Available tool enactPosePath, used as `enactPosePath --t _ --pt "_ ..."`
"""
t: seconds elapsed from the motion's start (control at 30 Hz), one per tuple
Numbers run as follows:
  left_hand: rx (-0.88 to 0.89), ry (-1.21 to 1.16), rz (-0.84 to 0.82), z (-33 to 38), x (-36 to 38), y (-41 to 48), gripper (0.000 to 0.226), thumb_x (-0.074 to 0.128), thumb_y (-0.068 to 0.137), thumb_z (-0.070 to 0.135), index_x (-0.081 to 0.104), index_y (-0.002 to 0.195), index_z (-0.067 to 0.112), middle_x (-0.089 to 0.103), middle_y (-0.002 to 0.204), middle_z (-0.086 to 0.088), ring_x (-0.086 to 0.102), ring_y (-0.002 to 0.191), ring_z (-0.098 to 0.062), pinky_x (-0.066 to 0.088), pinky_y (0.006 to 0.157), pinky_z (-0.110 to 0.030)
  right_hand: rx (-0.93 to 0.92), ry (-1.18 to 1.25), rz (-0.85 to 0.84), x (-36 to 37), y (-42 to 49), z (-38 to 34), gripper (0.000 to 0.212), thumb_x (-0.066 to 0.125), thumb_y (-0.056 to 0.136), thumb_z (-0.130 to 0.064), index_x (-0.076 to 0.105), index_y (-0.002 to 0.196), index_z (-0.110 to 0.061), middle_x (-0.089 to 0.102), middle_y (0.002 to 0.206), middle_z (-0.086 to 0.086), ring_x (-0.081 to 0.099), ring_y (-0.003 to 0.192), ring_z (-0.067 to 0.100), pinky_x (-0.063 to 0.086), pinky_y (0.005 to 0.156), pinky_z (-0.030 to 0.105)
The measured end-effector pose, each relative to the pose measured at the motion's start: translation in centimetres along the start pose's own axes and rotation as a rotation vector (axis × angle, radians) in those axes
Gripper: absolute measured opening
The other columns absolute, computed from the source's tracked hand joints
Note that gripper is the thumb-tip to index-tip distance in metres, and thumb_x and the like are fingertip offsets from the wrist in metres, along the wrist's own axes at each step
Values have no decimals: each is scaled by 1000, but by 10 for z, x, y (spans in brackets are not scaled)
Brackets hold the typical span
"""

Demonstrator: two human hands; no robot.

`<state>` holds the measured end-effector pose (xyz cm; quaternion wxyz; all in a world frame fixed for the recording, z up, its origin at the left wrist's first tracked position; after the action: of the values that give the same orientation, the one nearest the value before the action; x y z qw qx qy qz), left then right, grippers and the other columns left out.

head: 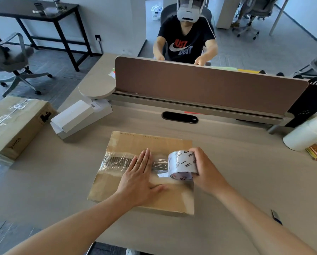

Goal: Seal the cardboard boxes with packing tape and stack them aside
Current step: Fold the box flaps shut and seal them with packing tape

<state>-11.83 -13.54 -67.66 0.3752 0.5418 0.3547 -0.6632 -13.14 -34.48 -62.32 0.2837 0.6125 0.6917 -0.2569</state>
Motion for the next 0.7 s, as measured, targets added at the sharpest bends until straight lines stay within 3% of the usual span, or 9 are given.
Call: enactPosePath --t 0.07,0.2,0.3,0.43,0.57,0.6,0.7 --pt "-1 7 5 0 1 1 120 16 77 95 -9 156 8 -16 164 -4 -19 150 -15 -9 121 -34 -41 -108 -9 -14 -3 9 59 77 73 -26 45 121 -16 46 112 -7 48 105 16 37 85 18" --pt "3 42 -11 1 0 0 120 10 76 95 -12 155 8 -21 163 -3 -23 149 -15 -10 122 -35 -132 -446 54 -40 -12 22 65 72 67 -43 54 123 -16 53 111 -1 51 101 23 44 85 36" --pt "7 41 -1 1 0 0 117 11 79 94 -9 156 8 -17 164 -4 -20 150 -16 -7 122 -36 -78 -643 67 -46 -25 38 69 79 61 -23 56 125 -21 53 109 -4 52 102 23 32 84 34" --pt "15 48 6 1 0 0 115 12 80 92 -3 156 7 -11 164 -6 -15 151 -18 -5 121 -36 57 -641 97 -40 -29 50 62 58 64 -4 52 123 -23 52 112 -6 49 107 20 17 77 32" --pt "11 58 19 2 0 0 117 13 80 92 3 156 4 -4 165 -8 -9 152 -19 -4 122 -36 3 -773 124 -39 -34 51 42 58 67 -28 58 109 -20 56 99 -4 58 90 24 13 67 33" --pt "10 58 15 2 0 -1 117 11 80 92 1 156 4 -6 165 -8 -11 152 -19 -4 122 -36 -3 -794 126 -37 -35 52 43 65 67 -32 58 107 -20 57 98 -4 58 88 25 14 66 34" --pt "12 65 5 1 0 0 114 7 79 92 -6 157 10 -15 164 -7 -19 151 -18 -6 122 -37 19 -840 106 -29 -36 59 66 89 51 -41 60 106 -17 58 95 -2 58 87 26 21 66 36"
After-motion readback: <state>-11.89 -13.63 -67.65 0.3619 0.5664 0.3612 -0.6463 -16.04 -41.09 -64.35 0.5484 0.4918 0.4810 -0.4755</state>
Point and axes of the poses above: each hand's wrist, its own y-axis towards the middle knuckle, its own x-axis out of the palm, z = x × y, the point moved 6 cm from there along y, towards the middle knuckle
